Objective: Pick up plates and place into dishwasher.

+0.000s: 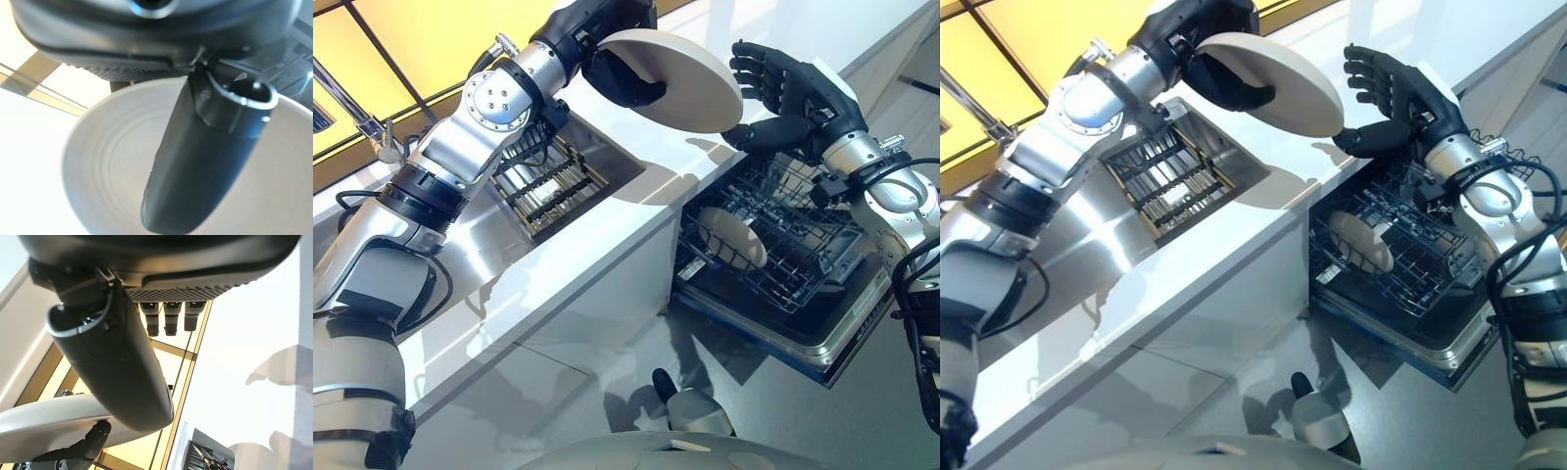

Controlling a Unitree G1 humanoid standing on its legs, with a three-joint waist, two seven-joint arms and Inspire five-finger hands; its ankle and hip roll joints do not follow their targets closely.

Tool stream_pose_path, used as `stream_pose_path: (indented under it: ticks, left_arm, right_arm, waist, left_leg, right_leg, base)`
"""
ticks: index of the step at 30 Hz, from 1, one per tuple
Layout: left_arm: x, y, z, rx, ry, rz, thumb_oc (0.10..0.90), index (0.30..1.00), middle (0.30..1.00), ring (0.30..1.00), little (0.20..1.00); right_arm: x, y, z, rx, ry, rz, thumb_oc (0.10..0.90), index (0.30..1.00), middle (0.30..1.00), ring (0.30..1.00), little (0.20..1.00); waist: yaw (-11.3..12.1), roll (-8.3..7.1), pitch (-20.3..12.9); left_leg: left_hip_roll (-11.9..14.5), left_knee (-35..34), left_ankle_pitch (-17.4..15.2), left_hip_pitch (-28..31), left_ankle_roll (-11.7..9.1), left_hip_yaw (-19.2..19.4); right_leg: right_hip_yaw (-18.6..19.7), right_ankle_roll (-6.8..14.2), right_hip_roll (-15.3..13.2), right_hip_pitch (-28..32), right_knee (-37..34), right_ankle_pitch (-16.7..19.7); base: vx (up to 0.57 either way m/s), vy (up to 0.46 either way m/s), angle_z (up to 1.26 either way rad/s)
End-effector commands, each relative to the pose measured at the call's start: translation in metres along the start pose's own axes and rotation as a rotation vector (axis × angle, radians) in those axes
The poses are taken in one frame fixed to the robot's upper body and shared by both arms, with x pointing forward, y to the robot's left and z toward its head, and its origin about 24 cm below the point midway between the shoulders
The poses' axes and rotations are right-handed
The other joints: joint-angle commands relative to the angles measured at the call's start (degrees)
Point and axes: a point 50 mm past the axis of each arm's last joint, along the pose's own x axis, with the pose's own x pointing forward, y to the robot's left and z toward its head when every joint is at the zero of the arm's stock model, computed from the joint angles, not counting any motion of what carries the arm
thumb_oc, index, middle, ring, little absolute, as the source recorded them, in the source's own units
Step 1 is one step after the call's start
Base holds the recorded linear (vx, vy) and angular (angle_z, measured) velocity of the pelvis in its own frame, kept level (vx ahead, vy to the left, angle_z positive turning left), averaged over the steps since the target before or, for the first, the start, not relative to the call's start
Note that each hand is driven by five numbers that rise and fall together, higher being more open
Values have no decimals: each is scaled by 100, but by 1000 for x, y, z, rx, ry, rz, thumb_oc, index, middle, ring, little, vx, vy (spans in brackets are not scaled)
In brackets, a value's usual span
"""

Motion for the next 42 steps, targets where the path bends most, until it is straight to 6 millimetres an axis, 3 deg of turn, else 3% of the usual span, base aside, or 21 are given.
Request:
stream_pose_path:
  ticks: [1, 11, 22, 27, 29, 35, 42]
  left_arm:
    - [2, 42, 49, 102, -199, 153, 100, 300, 300, 300, 200]
    - [-3, 40, 54, 92, -196, 119, 100, 300, 300, 300, 200]
    - [-9, 53, 54, 160, -198, 161, 100, 300, 300, 300, 200]
    - [-10, 57, 52, 261, -190, 196, 100, 300, 300, 300, 200]
    - [-13, 69, 47, 296, -182, 235, 100, 300, 300, 300, 200]
    - [-19, 89, 46, 253, -177, 289, 100, 300, 300, 300, 200]
    - [-17, 92, 41, 294, -147, 332, 100, 300, 300, 300, 200]
  right_arm:
    - [5, -13, 39, -22, -212, -43, 800, 900, 900, 900, 900]
    - [5, -18, 32, -54, -173, -86, 800, 900, 900, 900, 900]
    - [9, -18, 37, 1, -200, -59, 800, 900, 900, 900, 900]
    - [11, -2, 42, 169, -239, 79, 800, 900, 900, 900, 900]
    - [10, 10, 41, 273, -224, 202, 800, 900, 900, 900, 900]
    - [1, 12, 36, 388, -219, 327, 800, 900, 900, 900, 900]
    - [-3, 9, 44, 456, -266, 406, 800, 900, 900, 900, 900]
  waist:
    - [172, -174, -1075]
    - [264, -178, -1057]
    - [358, -164, -1067]
    - [362, -172, -1090]
    - [338, -172, -1120]
    - [247, -171, -1139]
    - [143, -183, -1139]
  left_leg:
    - [-69, 33, 175, -371, 204, -151]
    - [-75, 33, 182, -388, 200, -242]
    - [-88, 33, 195, -405, 200, -331]
    - [-89, 33, 188, -409, 207, -317]
    - [-79, 33, 189, -412, 192, -269]
    - [-49, 33, 205, -412, 161, -145]
    - [-44, 33, 196, -388, 156, -58]
  right_leg:
    - [-130, 414, 10, 350, 23, -267]
    - [-177, 403, 6, 362, 22, -284]
    - [-242, 391, -13, 383, 24, -301]
    - [-240, 391, -14, 375, 22, -306]
    - [-231, 400, -16, 359, 22, -303]
    - [-218, 426, -28, 316, 22, -269]
    - [-162, 422, -12, 305, 27, -267]
  base:
    - [0, 0, 0]
    - [-7, -1, 3]
    - [-3, 2, 2]
    - [0, 0, 0]
    - [0, 0, 0]
    - [0, 0, 0]
    - [1, 0, 0]
